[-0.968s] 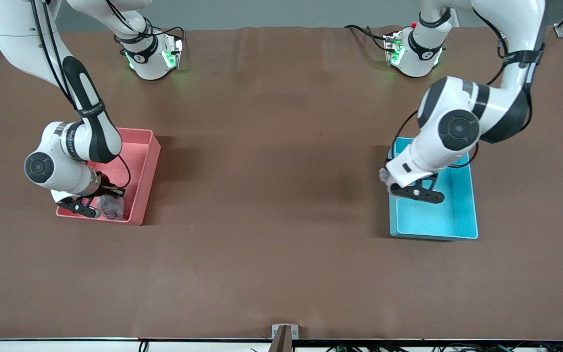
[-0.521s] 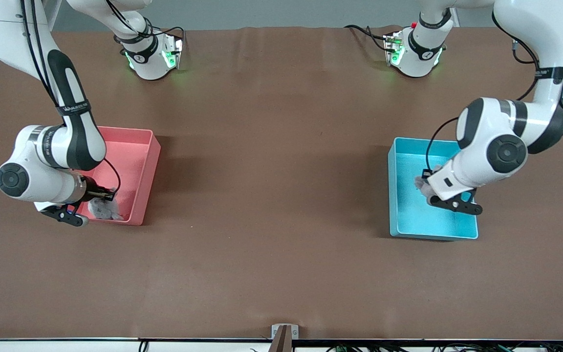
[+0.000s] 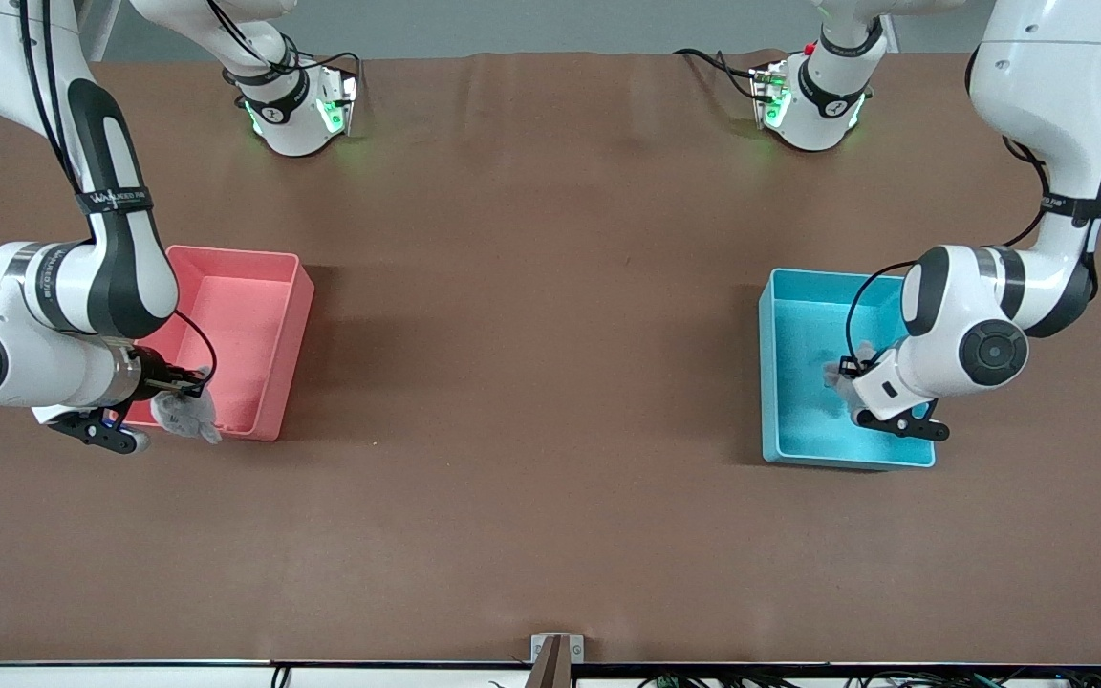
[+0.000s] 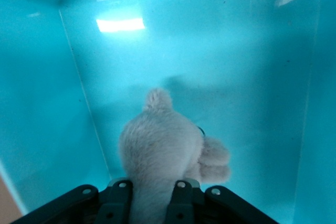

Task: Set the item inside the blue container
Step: 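Carry the plush into the blue box with the left gripper while the right gripper lifts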

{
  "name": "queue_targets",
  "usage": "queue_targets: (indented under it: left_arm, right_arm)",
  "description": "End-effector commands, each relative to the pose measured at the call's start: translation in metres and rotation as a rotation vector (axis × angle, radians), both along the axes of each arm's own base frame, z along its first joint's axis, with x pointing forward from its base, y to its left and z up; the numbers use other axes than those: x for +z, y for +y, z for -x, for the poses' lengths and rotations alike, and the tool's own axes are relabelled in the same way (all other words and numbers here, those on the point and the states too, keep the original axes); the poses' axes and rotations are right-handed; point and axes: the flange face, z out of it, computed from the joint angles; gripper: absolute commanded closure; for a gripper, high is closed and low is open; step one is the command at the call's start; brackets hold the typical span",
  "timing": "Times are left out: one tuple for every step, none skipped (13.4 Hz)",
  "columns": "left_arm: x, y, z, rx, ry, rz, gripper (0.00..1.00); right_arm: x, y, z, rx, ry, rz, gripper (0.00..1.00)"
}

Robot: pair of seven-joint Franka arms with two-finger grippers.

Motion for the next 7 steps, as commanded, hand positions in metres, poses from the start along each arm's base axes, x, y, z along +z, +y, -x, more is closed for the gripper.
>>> queue_targets:
  left_arm:
    - [-0.011,-0.001,-0.002,-0.012,-0.006,-0.01,0.72]
    - [-0.012,-0.001,-0.002,-0.003,-0.005,-0.011,0.68]
    - [-0.012,-0.003,-0.003,-0.002,-0.007,-0.012,0.57]
    - [-0.01,-0.005,-0.003,-0.003,-0.011,-0.013,0.44]
    - [-0.006,-0.007,-0.004,-0.001,-0.013,-0.013,0.18]
    - [0.002,-0.008,-0.005,0.006,-0.021,-0.015,0.01]
    - [0.012,-0.009,-0.005,0.009,-0.032,-0.016,0.0]
  right_arm:
    - [0.01,0.007,-0.003,-0.007,0.002,-0.001,0.99]
    - [0.017,0.011,-0.004,-0.018,0.015,0.002,0.99]
    - [0.027,0.021,-0.007,-0.031,0.024,0.009,0.99]
    - [0.034,0.035,-0.009,-0.049,0.027,0.019,0.99]
    - [0.042,0.054,-0.011,-0.079,0.02,0.032,1.0]
    - [0.048,0.08,-0.012,-0.105,0.008,0.048,1.0]
    - [0.051,0.104,-0.011,-0.136,-0.001,0.063,1.0]
